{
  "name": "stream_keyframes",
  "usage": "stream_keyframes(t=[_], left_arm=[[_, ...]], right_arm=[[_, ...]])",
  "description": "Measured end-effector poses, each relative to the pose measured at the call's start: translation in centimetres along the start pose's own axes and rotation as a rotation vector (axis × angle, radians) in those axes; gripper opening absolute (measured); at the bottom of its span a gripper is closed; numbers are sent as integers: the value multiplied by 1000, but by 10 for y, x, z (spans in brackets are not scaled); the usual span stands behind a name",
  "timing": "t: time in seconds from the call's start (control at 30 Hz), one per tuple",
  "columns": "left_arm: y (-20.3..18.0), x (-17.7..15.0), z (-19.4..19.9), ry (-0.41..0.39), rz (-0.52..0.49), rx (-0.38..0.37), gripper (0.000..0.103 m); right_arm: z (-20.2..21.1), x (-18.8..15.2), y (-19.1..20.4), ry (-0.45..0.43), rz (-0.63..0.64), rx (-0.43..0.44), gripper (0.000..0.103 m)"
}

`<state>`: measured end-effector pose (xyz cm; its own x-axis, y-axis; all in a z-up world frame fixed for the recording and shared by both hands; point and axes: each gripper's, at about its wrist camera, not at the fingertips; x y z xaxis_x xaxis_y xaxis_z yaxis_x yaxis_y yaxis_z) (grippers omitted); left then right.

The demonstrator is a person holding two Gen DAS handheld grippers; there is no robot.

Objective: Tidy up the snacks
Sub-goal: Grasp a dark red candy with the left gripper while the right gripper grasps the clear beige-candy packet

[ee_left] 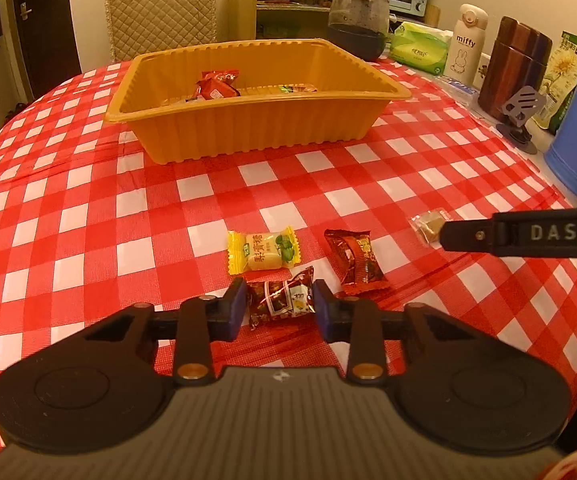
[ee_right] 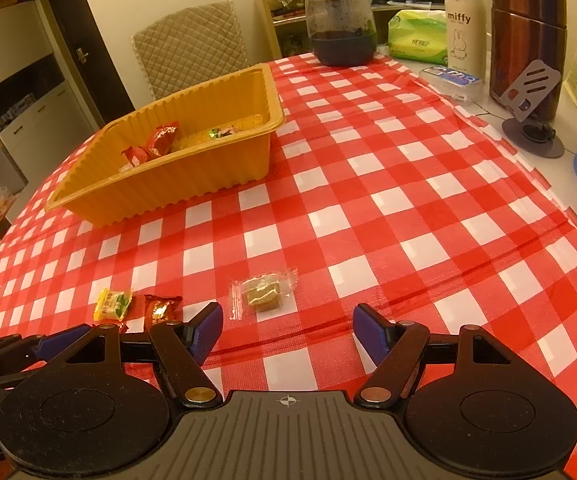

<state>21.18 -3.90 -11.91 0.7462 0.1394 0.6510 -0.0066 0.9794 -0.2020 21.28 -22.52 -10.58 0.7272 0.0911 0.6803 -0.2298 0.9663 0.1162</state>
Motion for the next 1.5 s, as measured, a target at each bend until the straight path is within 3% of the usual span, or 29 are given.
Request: stream_keyframes(t=[0.47, 0.57, 0.73, 0.83, 0.97, 1.13, 1.5], left_arm=[[0, -3, -3, -5, -17, 26, 30], [3, -1, -1, -3, -2, 28, 18], [9, 0, 4, 11, 27, 14, 18], [9, -1, 8, 9, 32, 14, 17], [10, 1, 13, 5, 41, 8, 18], [11, 5, 16, -3, 54, 2, 17], [13, 7, 24, -16, 78, 3, 17]], right_arm=[[-16, 6, 7, -4, 56, 9, 73], [-18, 6, 8, -10, 67, 12, 73], [-22, 8, 10, -20, 92, 26, 72], [-27, 8, 13, -18, 116, 31, 60], [-33, 9, 21, -18, 181, 8, 54], [-36, 9, 27, -18, 243, -21, 39], [-21, 9, 29, -39, 253, -33, 33]])
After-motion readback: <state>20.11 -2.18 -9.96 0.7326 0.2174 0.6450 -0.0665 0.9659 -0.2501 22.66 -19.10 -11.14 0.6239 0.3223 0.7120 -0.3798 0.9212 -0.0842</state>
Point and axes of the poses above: each gripper's, at about its wrist camera, not at the fingertips, and z roughly against the way its jaws point, y to its left, x to its top, and after that the axes turned 14 degrees about z, right-handed
